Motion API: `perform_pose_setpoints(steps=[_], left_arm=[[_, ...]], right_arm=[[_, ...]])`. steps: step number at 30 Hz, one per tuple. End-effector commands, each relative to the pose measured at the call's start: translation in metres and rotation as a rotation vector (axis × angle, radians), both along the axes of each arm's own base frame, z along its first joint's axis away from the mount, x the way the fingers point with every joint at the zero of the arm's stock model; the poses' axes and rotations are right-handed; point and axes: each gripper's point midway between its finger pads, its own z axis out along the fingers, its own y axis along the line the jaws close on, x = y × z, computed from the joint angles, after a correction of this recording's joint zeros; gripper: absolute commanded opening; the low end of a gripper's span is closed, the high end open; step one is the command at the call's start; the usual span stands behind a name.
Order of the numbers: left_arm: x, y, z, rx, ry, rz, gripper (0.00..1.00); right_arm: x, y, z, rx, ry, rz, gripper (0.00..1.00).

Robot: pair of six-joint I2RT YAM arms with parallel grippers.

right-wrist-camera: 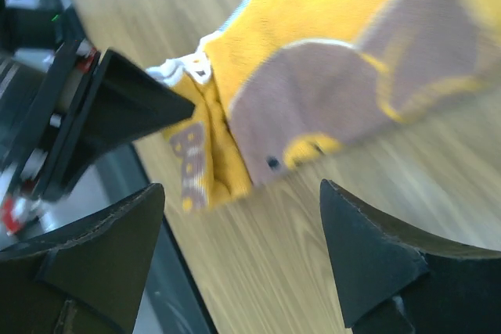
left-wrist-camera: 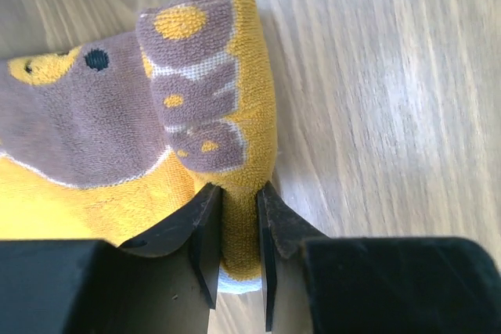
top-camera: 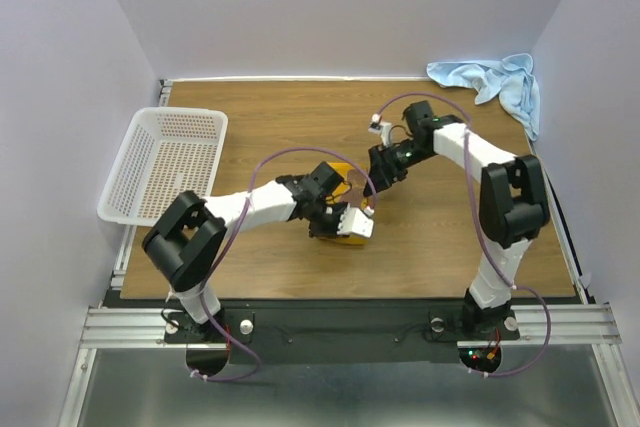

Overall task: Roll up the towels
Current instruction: Roll the towel

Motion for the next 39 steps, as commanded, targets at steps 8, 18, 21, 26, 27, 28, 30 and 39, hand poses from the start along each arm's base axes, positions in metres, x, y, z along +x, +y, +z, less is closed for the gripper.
perform_pose_setpoints(steps=[8,18,21,26,27,28,30,39], left_arm=[[-0.022,0.014,-0.009,0.072,0.53,0.109,0.2],[0.003,0.017,-0.028,0.122,0.689,0.175,0.23],[0.01,0.017,-0.031,0.14,0.712,0.185,0.24],[0.016,0.018,-0.04,0.162,0.75,0.196,0.26],[0.018,0.017,-0.039,0.161,0.753,0.2,0.27],[0.019,0.017,-0.04,0.162,0.755,0.202,0.27],[0.022,0.017,-0.042,0.165,0.766,0.209,0.28],[0.027,0.017,-0.047,0.161,0.794,0.227,0.33]], right_arm=[[-0.01,-0.049,0.08,-0.057,-0.39,-0.077,0.82],[-0.044,-0.033,0.08,-0.087,-0.518,0.024,0.65],[-0.043,-0.019,0.078,-0.127,-0.613,0.054,0.63],[-0.043,0.007,0.062,-0.248,-0.78,0.106,0.63],[-0.048,0.019,0.055,-0.245,-0.8,0.14,0.63],[-0.048,0.023,0.052,-0.253,-0.808,0.15,0.63],[-0.044,0.031,0.039,-0.291,-0.836,0.175,0.63],[-0.051,0.064,-0.014,-0.363,-0.937,0.314,0.7]])
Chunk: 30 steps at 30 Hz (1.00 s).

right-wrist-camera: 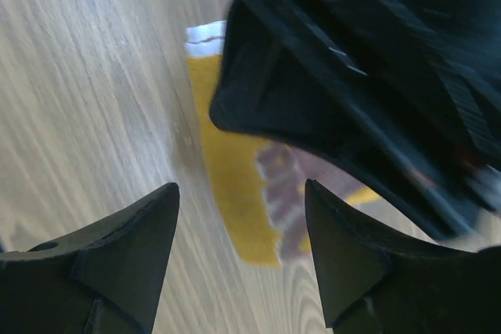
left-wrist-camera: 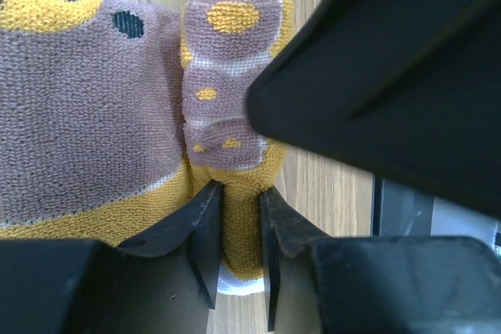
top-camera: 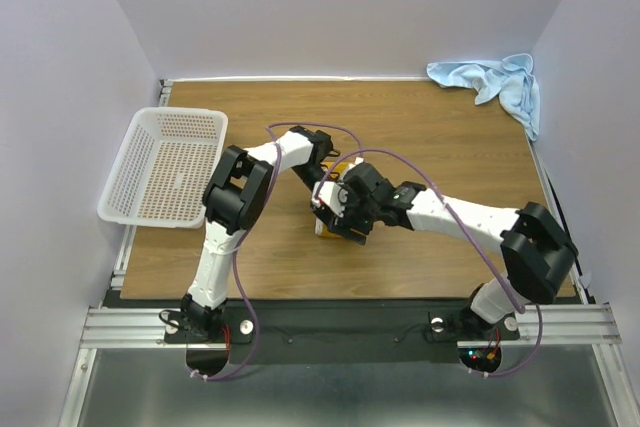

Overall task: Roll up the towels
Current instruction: Roll the towel

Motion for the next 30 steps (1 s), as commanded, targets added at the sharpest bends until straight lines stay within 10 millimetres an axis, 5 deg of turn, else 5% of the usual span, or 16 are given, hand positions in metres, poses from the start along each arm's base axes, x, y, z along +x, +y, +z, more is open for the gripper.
perform_pose_setpoints(steps=[1,7,12,14,21,25,30], left_arm=[[0.006,0.022,-0.042,0.132,-0.049,-0.048,0.34],[0.01,0.025,-0.041,0.131,-0.055,-0.034,0.35],[0.015,0.024,-0.029,0.094,-0.091,-0.004,0.41],[0.017,0.024,-0.025,0.078,-0.114,0.013,0.48],[0.038,0.039,0.02,-0.013,-0.219,0.125,0.71],[0.066,0.066,0.043,-0.054,-0.262,0.23,0.98],[0.089,0.094,0.07,-0.099,-0.348,0.338,0.99]], right_arm=[[0.013,0.015,-0.013,-0.016,-0.11,0.035,0.7],[0.005,0.01,-0.044,-0.058,-0.069,0.053,0.63],[-0.009,0.002,-0.062,-0.078,-0.02,0.081,0.13],[-0.014,0.002,-0.06,-0.06,-0.005,0.088,0.01],[-0.039,-0.004,-0.059,-0.014,0.165,0.124,0.01],[-0.045,-0.008,-0.055,0.005,0.245,0.115,0.01],[-0.044,-0.006,-0.044,0.048,0.364,0.078,0.01]])
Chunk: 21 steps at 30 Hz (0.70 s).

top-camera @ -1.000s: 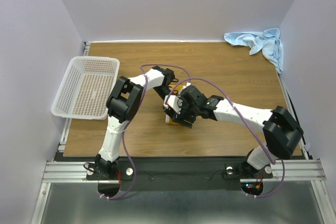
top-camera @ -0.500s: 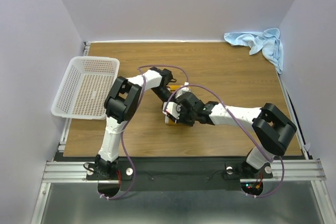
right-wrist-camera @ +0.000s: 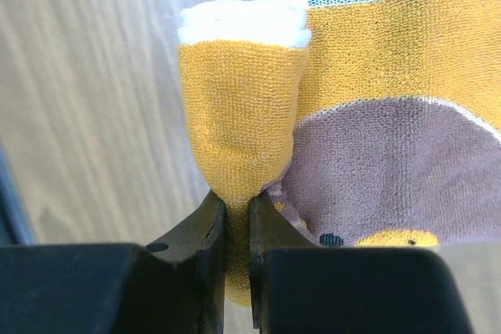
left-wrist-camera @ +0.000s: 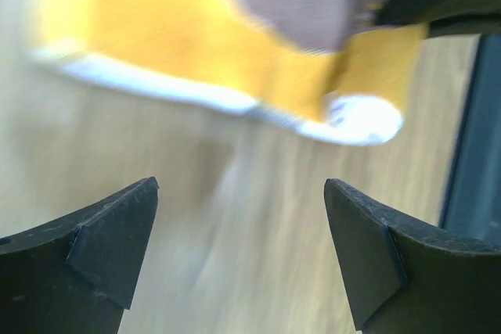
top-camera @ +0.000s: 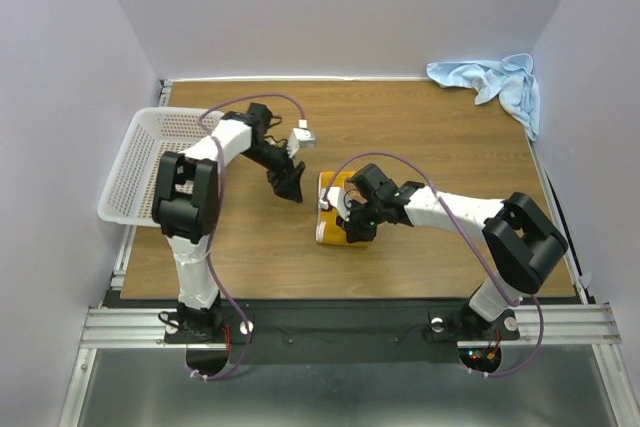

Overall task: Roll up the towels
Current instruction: Roll the towel

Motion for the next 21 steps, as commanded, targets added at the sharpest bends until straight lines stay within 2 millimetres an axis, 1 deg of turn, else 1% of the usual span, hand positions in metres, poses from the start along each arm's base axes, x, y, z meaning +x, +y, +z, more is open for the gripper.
perform_pose_setpoints(steps=[1,2,3,4,5,6,7,8,9,10,11,12,13,14,15,16,17,18,19,20,21], left_arm=[[0.016,0.02,0.041,-0.055,-0.137,0.075,0.99],[0.021,0.027,0.048,-0.064,-0.186,0.113,0.99],[0.024,0.03,0.048,-0.069,-0.227,0.133,0.99],[0.025,0.032,0.051,-0.068,-0.26,0.148,0.99],[0.026,0.034,0.068,-0.077,-0.332,0.163,0.99],[0.026,0.038,0.07,-0.063,-0.367,0.188,0.99],[0.026,0.04,0.066,-0.066,-0.411,0.203,0.99],[0.025,0.044,0.083,-0.066,-0.498,0.223,0.99],[0.021,0.046,0.077,-0.062,-0.542,0.224,0.99],[0.017,0.046,0.08,-0.056,-0.584,0.218,0.99],[0.011,0.047,0.092,-0.055,-0.655,0.21,0.99],[0.004,0.042,0.09,-0.029,-0.713,0.163,0.99],[-0.008,0.041,0.078,-0.01,-0.726,0.133,0.99],[-0.014,0.042,0.083,0.009,-0.792,0.117,0.99],[-0.026,0.025,0.084,-0.007,-0.857,0.038,0.99],[-0.038,0.03,0.071,0.042,-0.897,0.023,0.99],[-0.051,0.019,0.06,0.028,-0.898,-0.04,0.99],[-0.057,0.019,0.063,0.045,-0.962,-0.051,0.99],[-0.075,0.004,0.051,0.027,-0.992,-0.13,0.99],[-0.079,0.003,0.05,0.042,-1.028,-0.14,0.99],[-0.084,-0.001,0.045,0.047,-1.04,-0.165,0.99]], right_arm=[[-0.024,-0.005,0.0,-0.009,0.24,-0.023,0.01],[-0.022,-0.002,0.005,0.009,0.282,-0.039,0.01],[-0.023,-0.002,0.0,0.001,0.324,-0.048,0.01],[-0.022,0.0,0.0,0.003,0.354,-0.056,0.01],[-0.023,0.001,-0.001,0.007,0.387,-0.059,0.01],[-0.028,0.002,0.001,0.017,0.443,-0.057,0.01],[-0.025,0.005,-0.003,0.018,0.487,-0.073,0.01],[-0.029,0.004,0.0,0.032,0.551,-0.077,0.01],[-0.025,0.008,0.002,0.047,0.576,-0.076,0.01],[-0.028,0.006,0.0,0.048,0.617,-0.083,0.01],[-0.025,0.009,-0.004,0.054,0.653,-0.087,0.01],[-0.026,0.008,-0.001,0.069,0.705,-0.094,0.01],[-0.025,0.008,-0.003,0.069,0.73,-0.098,0.01],[-0.024,0.008,-0.007,0.054,0.771,-0.106,0.01],[-0.021,0.009,-0.006,0.069,0.798,-0.105,0.01],[-0.019,0.01,-0.007,0.079,0.853,-0.113,0.01],[-0.019,0.01,-0.007,0.08,0.852,-0.111,0.01],[-0.017,0.011,-0.002,0.098,0.885,-0.115,0.0],[-0.017,0.01,-0.01,0.089,0.915,-0.119,0.01],[-0.016,0.01,-0.008,0.084,0.932,-0.12,0.01],[-0.016,0.008,-0.015,0.075,0.949,-0.119,0.01]])
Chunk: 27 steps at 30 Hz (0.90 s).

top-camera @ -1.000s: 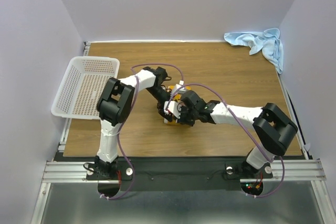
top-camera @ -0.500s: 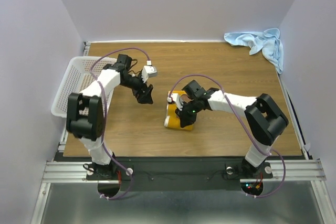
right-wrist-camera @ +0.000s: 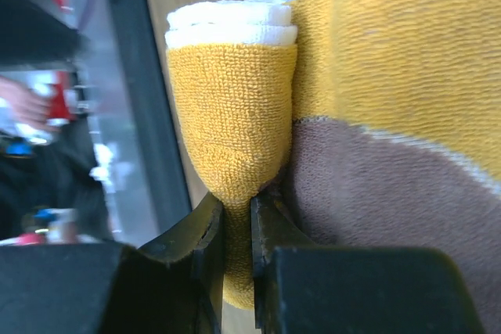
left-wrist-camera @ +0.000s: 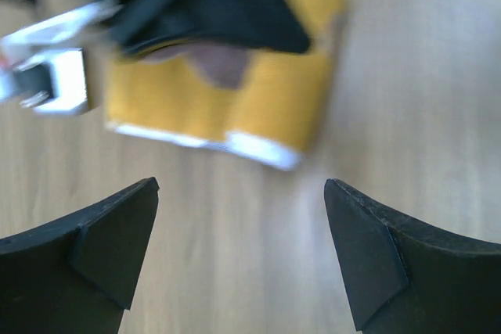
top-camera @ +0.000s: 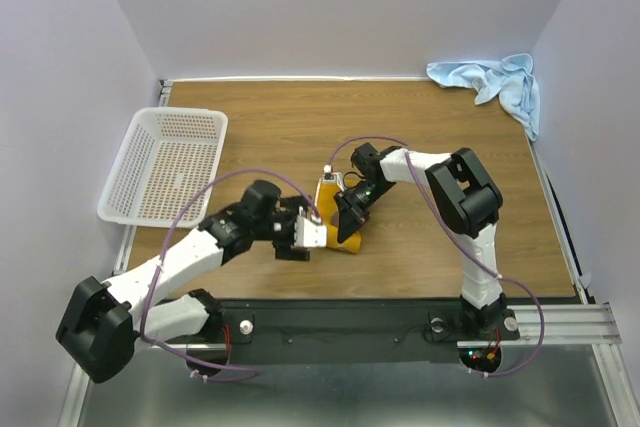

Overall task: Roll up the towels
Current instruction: Roll the towel

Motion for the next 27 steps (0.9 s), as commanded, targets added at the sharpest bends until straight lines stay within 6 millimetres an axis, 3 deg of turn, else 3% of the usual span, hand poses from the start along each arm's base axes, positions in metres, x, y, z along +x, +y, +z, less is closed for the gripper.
perform_pose_setpoints(steps=[1,2,7,14,24,27], left_arm=[[0.002,-0.012,-0.004,0.057,-0.21,-0.032,0.99],[-0.007,-0.022,-0.009,0.068,-0.212,-0.072,0.99],[-0.013,-0.049,-0.012,0.082,-0.273,-0.135,0.98],[-0.024,-0.072,-0.028,0.133,-0.296,-0.246,0.91],[-0.023,-0.065,-0.07,0.251,-0.173,-0.204,0.59],[-0.026,-0.062,-0.079,0.277,-0.124,-0.188,0.44]], right_arm=[[-0.013,-0.009,-0.01,-0.036,0.141,0.021,0.01],[-0.013,-0.009,-0.012,-0.041,0.145,0.02,0.01],[-0.01,-0.01,-0.019,-0.064,0.179,0.005,0.02],[-0.005,-0.007,-0.019,-0.062,0.207,-0.008,0.05],[-0.003,-0.009,-0.018,-0.066,0.21,-0.014,0.09],[-0.003,-0.01,-0.018,-0.068,0.208,-0.015,0.1]])
